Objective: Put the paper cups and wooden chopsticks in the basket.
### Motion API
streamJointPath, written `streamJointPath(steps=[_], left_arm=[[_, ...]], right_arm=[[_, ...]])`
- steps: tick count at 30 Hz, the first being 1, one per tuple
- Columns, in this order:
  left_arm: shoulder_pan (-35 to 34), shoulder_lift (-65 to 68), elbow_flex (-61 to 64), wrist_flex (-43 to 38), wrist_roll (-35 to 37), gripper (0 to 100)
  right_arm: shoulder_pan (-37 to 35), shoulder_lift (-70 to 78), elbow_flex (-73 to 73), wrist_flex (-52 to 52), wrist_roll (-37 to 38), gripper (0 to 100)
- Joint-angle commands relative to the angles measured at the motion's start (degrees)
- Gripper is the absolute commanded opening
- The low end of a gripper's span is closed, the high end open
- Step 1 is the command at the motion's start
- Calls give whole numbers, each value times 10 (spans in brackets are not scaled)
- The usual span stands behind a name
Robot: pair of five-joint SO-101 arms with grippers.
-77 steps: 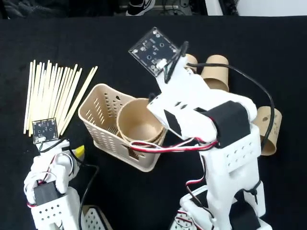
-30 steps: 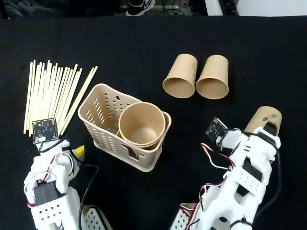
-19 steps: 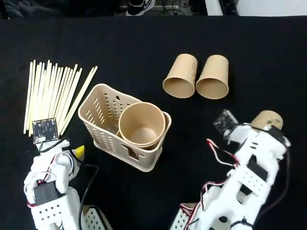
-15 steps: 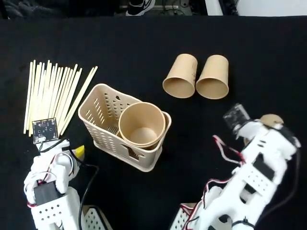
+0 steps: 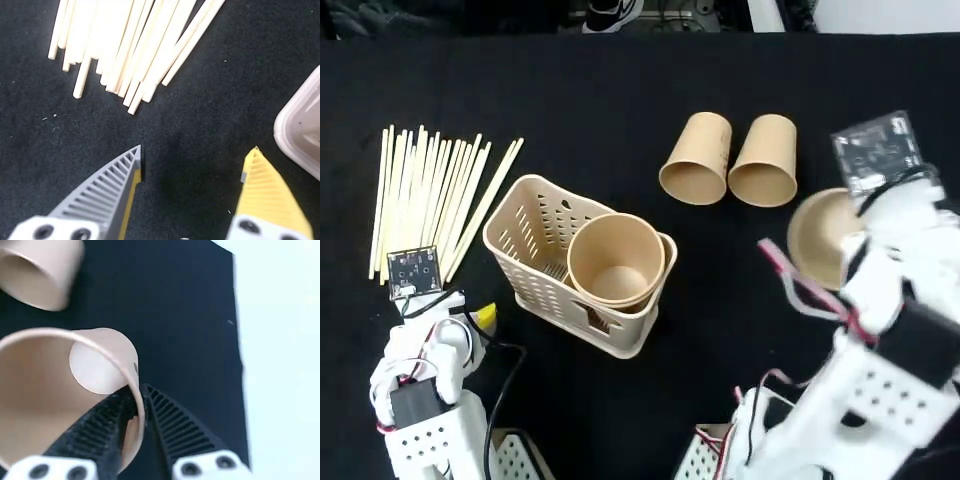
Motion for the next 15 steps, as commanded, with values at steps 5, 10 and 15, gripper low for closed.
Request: streamJointPath(steps=[5,10,15], left_arm=[[2,-4,-2,-9,-5,317],[2,-4,-2,-9,-5,317],[2,-4,-2,-9,-5,317]], right_arm=[[-247,-11,-236,173,-146,12],[-396,-22,-251,171,-170,12],[-531,-15,-262,167,-201,12]])
